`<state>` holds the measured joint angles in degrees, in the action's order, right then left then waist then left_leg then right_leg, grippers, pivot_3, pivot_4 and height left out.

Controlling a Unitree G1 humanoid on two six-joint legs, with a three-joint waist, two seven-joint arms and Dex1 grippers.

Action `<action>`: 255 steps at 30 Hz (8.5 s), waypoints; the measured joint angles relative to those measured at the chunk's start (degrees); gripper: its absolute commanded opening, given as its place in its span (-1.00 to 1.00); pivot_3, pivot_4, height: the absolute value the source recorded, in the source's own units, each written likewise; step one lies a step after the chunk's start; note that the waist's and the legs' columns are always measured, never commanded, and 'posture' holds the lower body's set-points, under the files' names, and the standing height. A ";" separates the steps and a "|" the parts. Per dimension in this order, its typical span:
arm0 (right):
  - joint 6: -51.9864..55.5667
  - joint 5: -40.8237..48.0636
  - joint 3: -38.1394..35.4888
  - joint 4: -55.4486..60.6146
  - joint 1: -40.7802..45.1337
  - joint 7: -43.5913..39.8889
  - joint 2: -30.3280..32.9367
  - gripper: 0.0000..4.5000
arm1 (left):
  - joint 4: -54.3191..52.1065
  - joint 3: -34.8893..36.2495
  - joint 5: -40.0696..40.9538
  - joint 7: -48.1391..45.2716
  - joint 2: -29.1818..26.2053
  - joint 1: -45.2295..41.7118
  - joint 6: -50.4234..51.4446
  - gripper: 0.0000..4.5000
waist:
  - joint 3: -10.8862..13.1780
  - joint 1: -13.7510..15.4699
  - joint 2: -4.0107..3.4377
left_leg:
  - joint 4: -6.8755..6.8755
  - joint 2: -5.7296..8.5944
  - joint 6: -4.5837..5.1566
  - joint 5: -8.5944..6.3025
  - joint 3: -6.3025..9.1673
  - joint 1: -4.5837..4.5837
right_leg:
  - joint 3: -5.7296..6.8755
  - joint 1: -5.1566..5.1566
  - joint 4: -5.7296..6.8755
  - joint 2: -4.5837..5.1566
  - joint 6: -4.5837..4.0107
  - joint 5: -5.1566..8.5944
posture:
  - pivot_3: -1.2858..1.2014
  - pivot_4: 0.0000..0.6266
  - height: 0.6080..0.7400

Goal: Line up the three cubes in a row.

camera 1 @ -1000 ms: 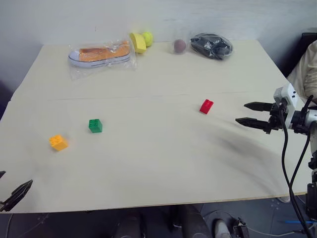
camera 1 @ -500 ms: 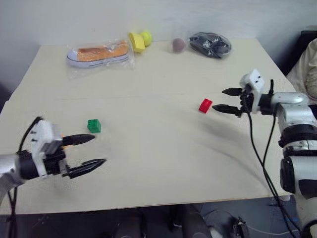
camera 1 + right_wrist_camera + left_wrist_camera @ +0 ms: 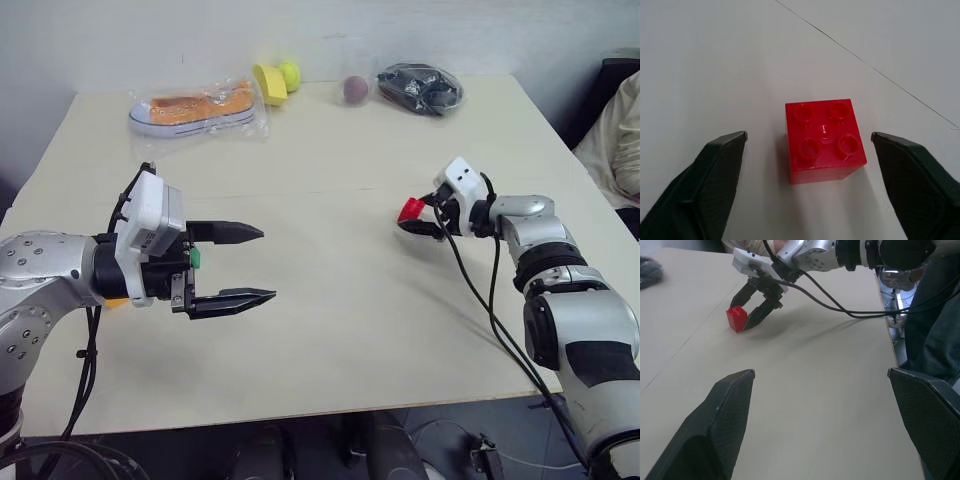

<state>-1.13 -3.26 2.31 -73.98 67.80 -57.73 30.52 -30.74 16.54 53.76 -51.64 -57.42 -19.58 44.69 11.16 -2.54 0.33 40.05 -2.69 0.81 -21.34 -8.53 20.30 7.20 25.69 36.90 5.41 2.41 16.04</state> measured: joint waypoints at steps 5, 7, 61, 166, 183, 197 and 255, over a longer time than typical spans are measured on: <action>-0.23 -0.25 -0.18 -0.41 0.04 -1.57 -0.06 -0.35 | -0.03 0.00 -0.10 0.17 0.00 0.19 -0.01 1.00 | 0.00 0.00 0.00 | 0.00 0.01 0.00 0.00 0.01 0.00 | 0.00 0.00 0.00 0.00 0.00 0.00 | 0.03 -0.52 1.00; -0.96 -0.24 -0.19 -0.41 0.03 -3.36 -0.05 -0.35 | -0.05 -0.01 -0.10 0.06 0.00 0.32 -0.01 1.00 | 0.00 0.00 0.00 | 0.00 0.01 0.00 0.00 0.01 0.00 | 0.00 0.00 0.00 0.00 0.00 0.00 | 0.03 -0.52 1.00; 33.71 37.51 -4.04 89.71 -44.08 -18.03 16.63 0.98 | 70.32 -9.40 -38.18 -23.95 -8.22 -14.35 -40.86 1.00 | -0.04 2.44 0.10 | 0.08 -0.03 0.06 -0.10 -0.18 -0.01 | -0.33 0.04 -0.04 -0.68 0.12 -0.01 | 0.03 -0.52 1.00; 31.40 39.11 -1.67 89.05 -41.37 -18.90 19.79 1.00 | -2.36 21.92 -37.74 12.68 19.64 25.32 18.58 0.99 | -0.10 3.29 0.45 | 0.53 0.04 0.14 -0.17 0.06 -0.11 | -0.55 -0.16 -0.03 -0.06 0.15 -0.03 | 0.03 -0.52 1.00; 30.13 37.27 0.15 87.39 -38.10 -18.04 15.70 1.00 | -4.25 19.02 -47.83 47.85 44.26 7.08 26.61 0.99 | -0.34 3.88 0.86 | 0.51 0.06 0.13 -0.15 0.05 -0.15 | -0.46 -0.20 0.00 -0.02 0.18 -0.05 | 0.03 -0.52 1.00; 30.86 37.45 0.15 89.14 -39.97 -16.28 15.30 1.00 | 4.84 14.89 -47.81 52.08 44.87 4.25 18.57 -0.07 | -0.34 3.78 0.86 | 0.50 0.03 0.13 -0.15 0.06 -0.13 | -0.40 -0.19 -0.01 -0.02 0.18 -0.05 | 0.03 -0.52 1.00; 24.82 35.32 -16.67 91.43 -64.21 -21.04 30.17 1.00 | 33.20 -11.83 -32.03 -34.30 -3.01 8.59 -32.89 0.97 | -0.25 2.24 0.73 | 0.09 -0.03 0.11 -0.10 0.02 -0.10 | -0.27 -0.08 -0.31 -0.10 0.09 0.01 | 0.03 -0.52 1.00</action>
<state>23.70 32.06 -14.36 17.45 3.59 -78.78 60.69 2.46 4.70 21.73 -85.95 -60.44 -10.99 11.80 10.90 -0.30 1.05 40.14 -2.71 0.92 -21.44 -8.51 20.20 6.94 25.61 36.59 5.31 2.50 16.05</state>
